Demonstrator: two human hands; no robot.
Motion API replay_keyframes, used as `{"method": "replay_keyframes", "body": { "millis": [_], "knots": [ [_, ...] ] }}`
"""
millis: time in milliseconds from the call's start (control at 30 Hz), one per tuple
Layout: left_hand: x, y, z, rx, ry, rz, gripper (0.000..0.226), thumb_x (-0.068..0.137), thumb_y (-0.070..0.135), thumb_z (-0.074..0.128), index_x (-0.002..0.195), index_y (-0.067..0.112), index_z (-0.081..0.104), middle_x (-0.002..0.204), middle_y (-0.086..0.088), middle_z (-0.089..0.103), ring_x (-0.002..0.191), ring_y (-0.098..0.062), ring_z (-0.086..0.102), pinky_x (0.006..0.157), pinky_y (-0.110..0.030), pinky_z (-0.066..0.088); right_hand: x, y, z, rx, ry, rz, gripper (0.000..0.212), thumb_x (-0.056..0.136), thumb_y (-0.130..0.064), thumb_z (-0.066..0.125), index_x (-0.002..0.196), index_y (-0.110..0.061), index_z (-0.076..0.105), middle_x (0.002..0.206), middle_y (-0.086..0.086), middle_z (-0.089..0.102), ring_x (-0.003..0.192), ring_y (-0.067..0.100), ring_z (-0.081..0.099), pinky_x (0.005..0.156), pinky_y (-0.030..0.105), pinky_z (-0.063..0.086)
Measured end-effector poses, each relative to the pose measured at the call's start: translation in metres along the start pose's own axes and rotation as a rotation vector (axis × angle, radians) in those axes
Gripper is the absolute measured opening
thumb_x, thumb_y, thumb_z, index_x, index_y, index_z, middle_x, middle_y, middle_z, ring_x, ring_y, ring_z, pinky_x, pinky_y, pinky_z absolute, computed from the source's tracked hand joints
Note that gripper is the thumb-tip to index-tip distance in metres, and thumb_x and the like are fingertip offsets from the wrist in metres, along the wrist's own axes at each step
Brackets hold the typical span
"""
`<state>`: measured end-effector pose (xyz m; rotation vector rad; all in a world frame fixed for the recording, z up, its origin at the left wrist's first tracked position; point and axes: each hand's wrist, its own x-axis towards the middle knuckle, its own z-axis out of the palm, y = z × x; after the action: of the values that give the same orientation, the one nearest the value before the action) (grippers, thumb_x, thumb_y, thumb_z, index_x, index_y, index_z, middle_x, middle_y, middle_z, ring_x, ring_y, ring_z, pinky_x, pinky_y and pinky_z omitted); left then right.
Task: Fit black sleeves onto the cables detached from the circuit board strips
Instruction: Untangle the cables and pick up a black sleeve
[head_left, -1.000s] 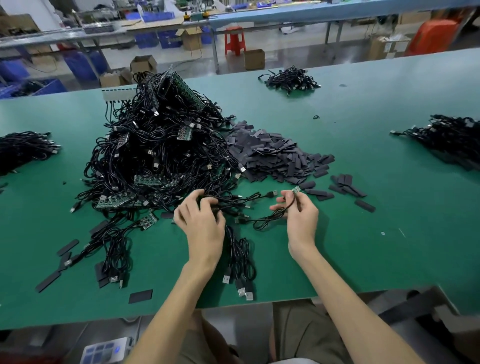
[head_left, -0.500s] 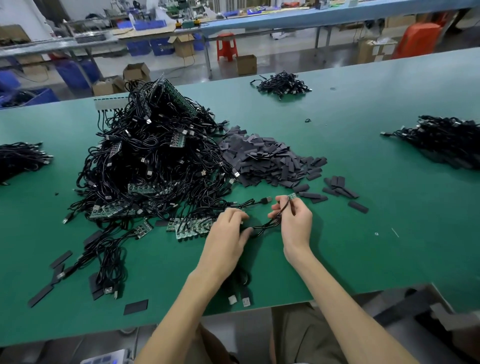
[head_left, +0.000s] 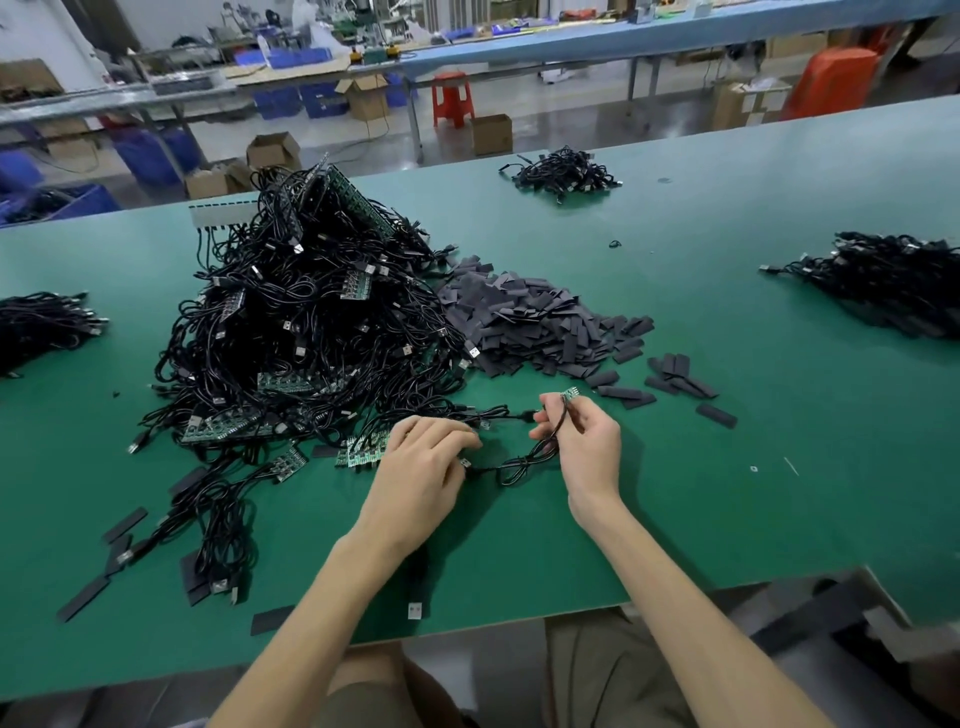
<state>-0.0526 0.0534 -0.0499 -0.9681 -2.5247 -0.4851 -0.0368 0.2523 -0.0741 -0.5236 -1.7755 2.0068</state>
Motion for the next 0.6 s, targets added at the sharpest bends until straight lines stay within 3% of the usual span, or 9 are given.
{"method": "replay_keyframes", "body": {
  "millis": [133, 267, 367, 433, 500, 600],
  "knots": [
    [0.017, 0.028, 0.011, -0.366, 0.048, -0.231, 0.021, 0.102, 0.01, 0.056, 0.118, 0.017, 0.067, 0.115, 0.01, 0.063, 0.105, -0.004, 0.058, 0.096, -0.021, 0.042, -0.001, -0.001, 0.0, 0.002, -0.076, -0.013, 0.013, 0.093, -0.036, 0.074, 0.084, -0.028, 0.078, 0.072, -0.002, 0.074, 0.072, 0.01, 0.069, 0.064, 0.016, 0.049],
    [0.034, 0.049, 0.028, -0.637, 0.094, -0.46, 0.019, 0.103, 0.014, 0.057, 0.121, 0.014, 0.064, 0.114, 0.002, 0.063, 0.097, 0.0, 0.061, 0.085, -0.013, 0.046, 0.0, -0.002, -0.001, 0.042, -0.121, -0.01, 0.005, 0.091, -0.027, 0.076, 0.09, -0.029, 0.081, 0.084, -0.002, 0.077, 0.074, 0.011, 0.07, 0.071, 0.022, 0.052],
    [0.042, 0.058, 0.038, -0.868, 0.112, -0.652, 0.019, 0.104, 0.023, 0.056, 0.12, 0.017, 0.064, 0.114, -0.003, 0.066, 0.092, -0.005, 0.069, 0.083, -0.019, 0.052, 0.0, -0.001, -0.001, 0.015, -0.108, -0.028, 0.012, 0.094, -0.017, 0.073, 0.098, -0.026, 0.08, 0.091, -0.001, 0.078, 0.081, 0.016, 0.072, 0.077, 0.027, 0.057],
    [0.048, 0.062, 0.042, -0.929, 0.098, -0.676, 0.022, 0.101, 0.033, 0.06, 0.118, 0.02, 0.065, 0.116, -0.002, 0.067, 0.095, -0.005, 0.069, 0.084, -0.023, 0.055, 0.0, 0.0, 0.001, -0.092, -0.086, -0.082, 0.026, 0.096, -0.008, 0.065, 0.094, -0.031, 0.078, 0.093, 0.001, 0.076, 0.084, 0.019, 0.071, 0.075, 0.027, 0.057],
    [0.053, 0.067, 0.042, -0.949, 0.072, -0.664, 0.028, 0.096, 0.04, 0.067, 0.119, 0.023, 0.062, 0.115, 0.003, 0.066, 0.095, 0.0, 0.066, 0.079, -0.016, 0.052, 0.0, 0.001, 0.003, -0.186, -0.088, -0.123, 0.04, 0.096, -0.001, 0.06, 0.085, -0.038, 0.072, 0.095, 0.002, 0.073, 0.084, 0.017, 0.069, 0.072, 0.026, 0.056],
    [0.057, 0.07, 0.045, -0.91, 0.115, -0.672, 0.03, 0.092, 0.036, 0.074, 0.115, 0.021, 0.061, 0.108, 0.008, 0.067, 0.093, 0.003, 0.065, 0.076, -0.01, 0.049, -0.001, 0.001, 0.003, -0.248, -0.091, -0.172, 0.037, 0.095, 0.003, 0.059, 0.088, -0.031, 0.072, 0.097, -0.003, 0.069, 0.086, 0.003, 0.066, 0.077, 0.021, 0.053]
  ]
}}
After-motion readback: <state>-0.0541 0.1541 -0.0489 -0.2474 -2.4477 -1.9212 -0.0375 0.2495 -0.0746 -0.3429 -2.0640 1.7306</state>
